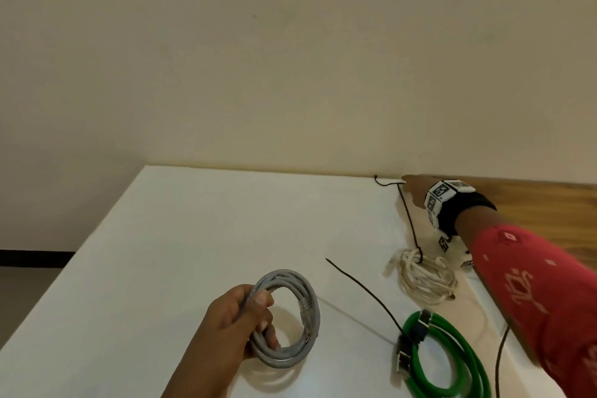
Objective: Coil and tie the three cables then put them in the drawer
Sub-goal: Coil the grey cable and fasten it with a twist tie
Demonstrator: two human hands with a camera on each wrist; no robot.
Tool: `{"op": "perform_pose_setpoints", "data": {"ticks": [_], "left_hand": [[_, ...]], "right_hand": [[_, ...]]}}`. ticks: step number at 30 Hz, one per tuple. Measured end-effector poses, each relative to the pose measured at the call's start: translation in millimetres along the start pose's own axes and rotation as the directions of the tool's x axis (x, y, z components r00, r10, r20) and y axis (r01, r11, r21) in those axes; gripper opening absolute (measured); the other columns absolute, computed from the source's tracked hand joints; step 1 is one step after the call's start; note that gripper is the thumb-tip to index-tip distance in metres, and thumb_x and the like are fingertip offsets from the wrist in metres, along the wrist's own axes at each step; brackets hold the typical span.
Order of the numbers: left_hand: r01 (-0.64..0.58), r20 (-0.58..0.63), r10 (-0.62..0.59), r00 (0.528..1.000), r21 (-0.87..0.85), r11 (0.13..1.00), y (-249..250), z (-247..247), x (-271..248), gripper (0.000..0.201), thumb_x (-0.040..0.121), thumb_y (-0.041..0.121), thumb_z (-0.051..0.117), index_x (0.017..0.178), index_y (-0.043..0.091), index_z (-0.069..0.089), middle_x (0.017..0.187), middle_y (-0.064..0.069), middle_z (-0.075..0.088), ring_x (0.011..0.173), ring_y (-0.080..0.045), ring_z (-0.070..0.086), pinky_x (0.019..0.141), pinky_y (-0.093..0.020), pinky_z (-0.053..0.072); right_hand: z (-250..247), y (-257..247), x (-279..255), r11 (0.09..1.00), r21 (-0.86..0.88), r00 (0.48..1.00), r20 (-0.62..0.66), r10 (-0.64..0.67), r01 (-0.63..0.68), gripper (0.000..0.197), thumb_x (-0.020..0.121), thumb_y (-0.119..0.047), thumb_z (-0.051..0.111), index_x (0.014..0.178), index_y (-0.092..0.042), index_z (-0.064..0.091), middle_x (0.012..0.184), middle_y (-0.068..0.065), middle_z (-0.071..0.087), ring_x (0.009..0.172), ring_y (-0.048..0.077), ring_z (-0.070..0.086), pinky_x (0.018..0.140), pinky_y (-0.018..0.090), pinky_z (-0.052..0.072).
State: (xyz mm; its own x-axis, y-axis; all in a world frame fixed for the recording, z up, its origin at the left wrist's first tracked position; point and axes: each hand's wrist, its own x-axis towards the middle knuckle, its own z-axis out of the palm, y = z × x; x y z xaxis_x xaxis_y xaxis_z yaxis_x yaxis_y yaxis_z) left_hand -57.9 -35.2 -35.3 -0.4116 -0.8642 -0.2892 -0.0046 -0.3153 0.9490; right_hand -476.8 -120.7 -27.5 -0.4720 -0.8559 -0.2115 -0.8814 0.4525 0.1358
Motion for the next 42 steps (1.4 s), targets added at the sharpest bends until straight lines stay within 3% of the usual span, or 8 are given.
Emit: {"op": "perform_pose_setpoints", "data": {"ticks": [9,14,19,22,25,29,38,42], "left_hand": [[-0.042,-0.049,0.042,0.998,0.006,0.999,-3,-5,-7,0.022,0.093,0.016,0.045,0.078,0.006,0.057,0.046,0.003,0.051,0.047,-0.013,0.055,0.058,-0.032,0.046],[-0.097,-0.068,0.1,0.993,0.039,0.995,12,3,-45,0.023,0.094,0.016,0.044,0.08,0.003,0.055,0.052,-0.002,0.049,0.052,-0.018,0.051,0.057,-0.031,0.046],[-0.19,-0.086,0.202,0.976,0.123,0.974,27,6,-92,0.022,0.095,0.016,0.043,0.08,0.001,0.051,0.059,-0.007,0.048,0.057,-0.021,0.05,0.062,-0.034,0.044],[-0.238,-0.12,0.263,0.957,0.188,0.953,29,6,-117,0.022,0.095,0.016,0.044,0.076,0.006,0.05,0.057,-0.005,0.048,0.056,-0.022,0.049,0.063,-0.037,0.042],[-0.273,-0.138,0.313,0.94,0.25,0.929,30,5,-139,0.023,0.095,0.017,0.044,0.073,0.011,0.048,0.058,-0.005,0.049,0.057,-0.023,0.05,0.062,-0.036,0.042],[-0.325,-0.141,0.39,0.91,0.342,0.882,31,8,-167,0.022,0.095,0.022,0.042,0.078,0.009,0.047,0.066,-0.008,0.05,0.063,-0.024,0.051,0.06,-0.03,0.042],[-0.436,-0.067,0.536,0.841,0.503,0.746,38,25,-213,0.018,0.095,0.024,0.041,0.09,0.007,0.046,0.065,0.003,0.047,0.067,-0.022,0.049,0.067,-0.038,0.044],[-0.444,-0.045,0.524,0.851,0.471,0.762,37,28,-226,0.016,0.095,0.022,0.041,0.092,0.008,0.047,0.068,0.002,0.05,0.068,-0.022,0.052,0.069,-0.04,0.048]], "right_hand": [[-39,-21,-46,0.999,0.012,0.989,-0.143,-0.034,0.036,0.022,0.085,-0.002,0.049,0.098,-0.012,0.065,0.111,0.013,0.064,0.102,0.031,0.057,0.079,0.03,0.042],[-63,-44,-143,0.966,0.173,0.955,-0.26,-0.142,0.191,0.025,0.087,-0.004,0.046,0.106,-0.016,0.058,0.091,0.007,0.069,0.085,0.029,0.064,0.076,0.033,0.05],[-78,-73,-267,0.879,0.343,0.921,-0.321,-0.221,0.331,0.029,0.091,-0.002,0.045,0.11,-0.01,0.064,0.081,-0.002,0.069,0.06,0.008,0.065,0.057,0.009,0.041],[-75,-97,-341,0.742,0.541,0.912,-0.323,-0.252,0.396,0.02,0.09,-0.006,0.05,0.1,-0.007,0.068,0.068,-0.007,0.065,0.042,-0.005,0.057,0.055,0.004,0.046],[-64,-119,-398,0.588,0.729,0.93,-0.199,-0.31,0.351,0.018,0.088,-0.003,0.051,0.096,-0.008,0.066,0.065,0.0,0.068,0.043,0.004,0.062,0.055,0.022,0.056],[-51,-142,-441,0.415,0.888,0.951,-0.075,-0.3,0.201,0.018,0.087,0.003,0.049,0.096,0.001,0.064,0.061,0.01,0.067,0.038,0.013,0.061,0.044,0.022,0.052],[-43,-162,-483,-0.036,0.999,0.98,-0.025,-0.2,0.018,0.016,0.085,0.009,0.046,0.079,0.006,0.06,0.05,0.013,0.062,0.033,0.016,0.056,0.039,0.023,0.05],[-45,-167,-491,-0.138,0.99,0.983,-0.048,-0.179,0.024,0.014,0.087,0.007,0.047,0.093,0.01,0.06,0.06,0.015,0.063,0.037,0.016,0.057,0.042,0.024,0.05]]}}
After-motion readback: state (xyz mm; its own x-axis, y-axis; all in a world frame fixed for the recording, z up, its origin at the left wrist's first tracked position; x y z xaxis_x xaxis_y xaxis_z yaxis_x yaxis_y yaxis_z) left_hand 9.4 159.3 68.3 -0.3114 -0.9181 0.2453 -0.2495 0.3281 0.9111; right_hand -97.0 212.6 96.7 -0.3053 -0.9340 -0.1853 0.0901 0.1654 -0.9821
